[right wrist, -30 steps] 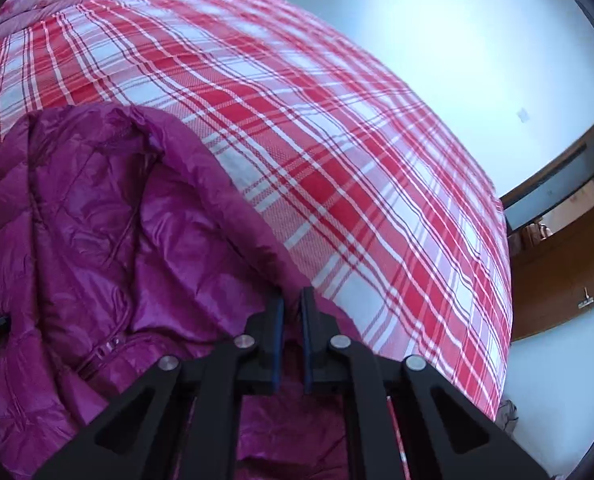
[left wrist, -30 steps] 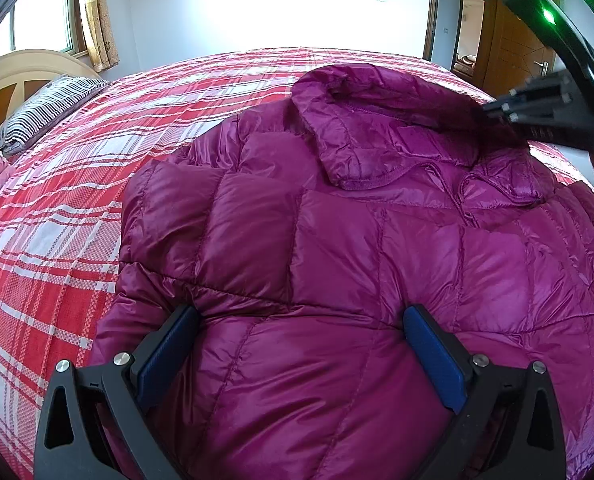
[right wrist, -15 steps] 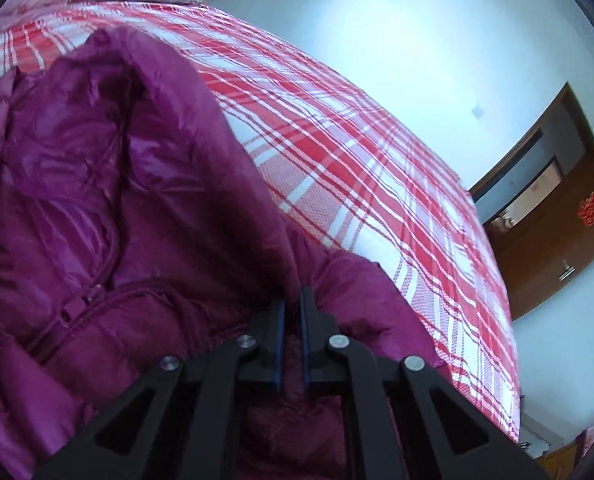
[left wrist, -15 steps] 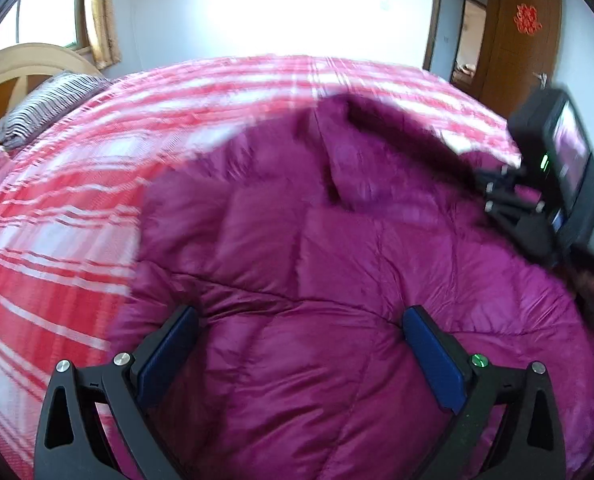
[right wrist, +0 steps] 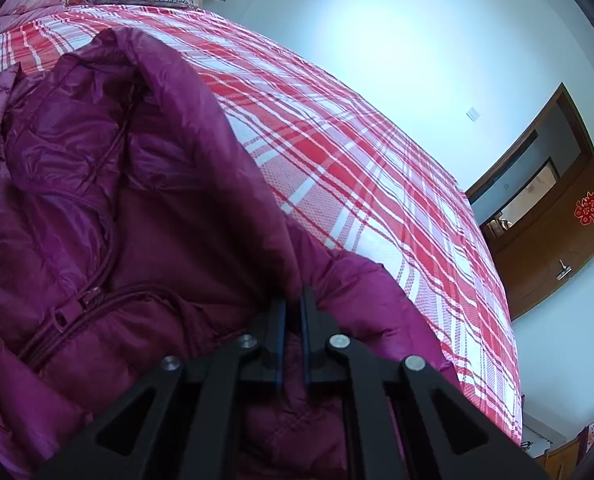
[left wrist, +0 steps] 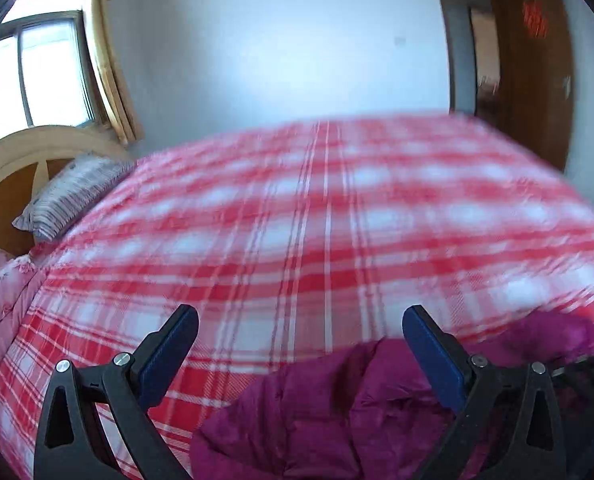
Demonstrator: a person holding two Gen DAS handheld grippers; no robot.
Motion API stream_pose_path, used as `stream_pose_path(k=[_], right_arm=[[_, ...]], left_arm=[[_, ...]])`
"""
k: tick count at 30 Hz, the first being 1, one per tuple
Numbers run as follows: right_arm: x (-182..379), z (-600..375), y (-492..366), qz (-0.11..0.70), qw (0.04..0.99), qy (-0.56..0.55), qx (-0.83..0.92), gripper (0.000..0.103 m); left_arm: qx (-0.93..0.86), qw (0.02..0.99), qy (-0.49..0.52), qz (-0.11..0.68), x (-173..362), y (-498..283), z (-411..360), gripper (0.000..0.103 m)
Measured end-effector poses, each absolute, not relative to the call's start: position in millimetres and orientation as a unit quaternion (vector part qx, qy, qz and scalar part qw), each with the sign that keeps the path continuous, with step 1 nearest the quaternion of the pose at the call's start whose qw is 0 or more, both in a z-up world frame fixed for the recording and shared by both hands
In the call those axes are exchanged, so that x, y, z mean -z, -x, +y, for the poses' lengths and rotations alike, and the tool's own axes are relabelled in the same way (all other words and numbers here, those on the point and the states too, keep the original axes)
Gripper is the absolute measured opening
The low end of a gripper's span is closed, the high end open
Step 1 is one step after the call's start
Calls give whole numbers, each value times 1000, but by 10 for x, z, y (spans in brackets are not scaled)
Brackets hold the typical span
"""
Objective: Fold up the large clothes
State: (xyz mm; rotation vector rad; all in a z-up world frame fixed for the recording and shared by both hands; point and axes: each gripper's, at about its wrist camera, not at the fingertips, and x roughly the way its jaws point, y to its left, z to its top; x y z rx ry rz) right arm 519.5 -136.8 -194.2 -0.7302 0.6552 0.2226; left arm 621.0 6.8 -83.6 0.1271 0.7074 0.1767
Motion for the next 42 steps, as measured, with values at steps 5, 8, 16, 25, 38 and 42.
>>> stream_pose_path(k=[5, 8, 16, 25, 38, 42], right_arm=[[1938, -1378, -5171, 312, 878, 347, -108, 9], [1928, -1393, -5166, 314, 879, 340, -113, 9], [1604, -1538, -5080, 340, 886, 265, -173, 24], [1043, -2063, -5466, 371, 922, 4, -113, 31], [1641, -2035, -5308, 403, 906, 59, -111, 30], [1664, -2041, -5317, 400, 908, 52, -114, 30]], left_arm=[[-91, 908, -84, 400, 1416, -6118, 96, 102], [-82, 899, -81, 422, 1672, -6087, 126, 102], [-80, 901, -70, 420, 1730, -6067, 133, 102], [-79, 904, -63, 416, 1741, -6070, 147, 102], [-61, 939, -10, 339, 1041, -5800, 56, 102], [39, 944, 50, 323, 849, -5820, -141, 102]])
